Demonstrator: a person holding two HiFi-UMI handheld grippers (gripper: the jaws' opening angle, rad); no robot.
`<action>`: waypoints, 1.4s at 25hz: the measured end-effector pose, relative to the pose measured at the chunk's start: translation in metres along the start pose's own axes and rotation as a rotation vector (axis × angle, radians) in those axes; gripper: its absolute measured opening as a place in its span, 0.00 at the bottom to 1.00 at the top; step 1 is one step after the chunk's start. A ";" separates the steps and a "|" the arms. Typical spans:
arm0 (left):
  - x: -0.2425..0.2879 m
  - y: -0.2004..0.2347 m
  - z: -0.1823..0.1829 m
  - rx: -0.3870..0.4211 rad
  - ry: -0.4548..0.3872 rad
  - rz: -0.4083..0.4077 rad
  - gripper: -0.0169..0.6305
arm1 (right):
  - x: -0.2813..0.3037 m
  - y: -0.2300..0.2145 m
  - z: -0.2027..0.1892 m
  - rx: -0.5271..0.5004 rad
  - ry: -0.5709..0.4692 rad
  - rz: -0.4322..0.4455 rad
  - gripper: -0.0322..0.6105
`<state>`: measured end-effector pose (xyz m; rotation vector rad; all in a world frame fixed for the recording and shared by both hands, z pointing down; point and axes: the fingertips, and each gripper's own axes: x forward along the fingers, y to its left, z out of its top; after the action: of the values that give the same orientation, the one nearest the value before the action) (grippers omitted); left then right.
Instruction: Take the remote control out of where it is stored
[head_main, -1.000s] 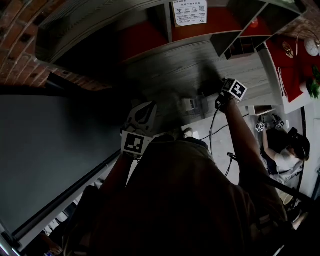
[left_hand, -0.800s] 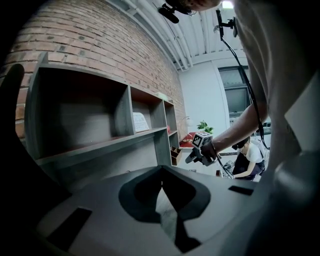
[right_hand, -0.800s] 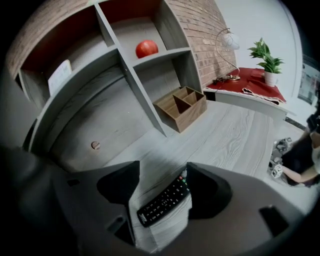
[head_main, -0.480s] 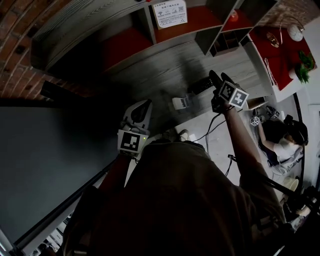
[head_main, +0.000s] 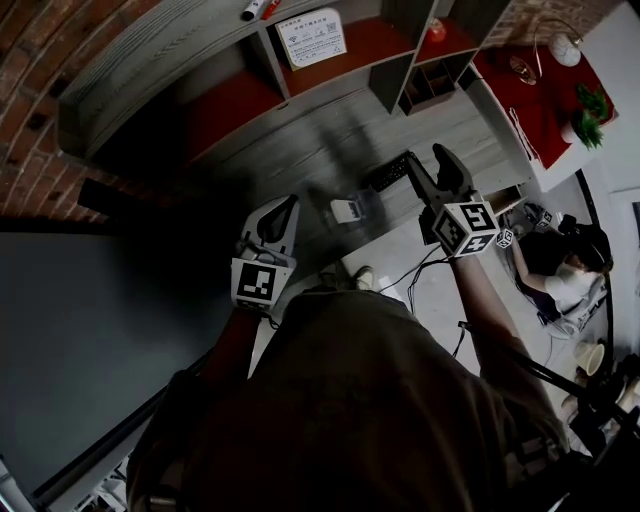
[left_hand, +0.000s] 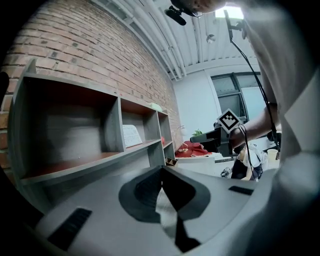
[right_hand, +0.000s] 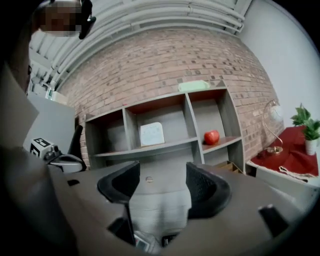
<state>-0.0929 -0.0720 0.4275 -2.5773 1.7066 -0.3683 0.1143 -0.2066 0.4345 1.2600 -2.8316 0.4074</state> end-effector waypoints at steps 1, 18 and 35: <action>0.001 -0.001 0.003 -0.002 -0.007 -0.005 0.04 | -0.006 0.007 0.010 -0.015 -0.030 0.019 0.51; 0.001 0.032 0.048 0.064 -0.088 0.038 0.04 | -0.080 0.081 0.067 -0.374 -0.251 0.037 0.38; -0.003 0.033 0.059 0.097 -0.103 0.027 0.04 | -0.105 0.072 0.055 -0.377 -0.245 -0.053 0.07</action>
<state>-0.1109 -0.0889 0.3644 -2.4570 1.6454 -0.3040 0.1374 -0.0973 0.3520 1.3747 -2.8630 -0.2913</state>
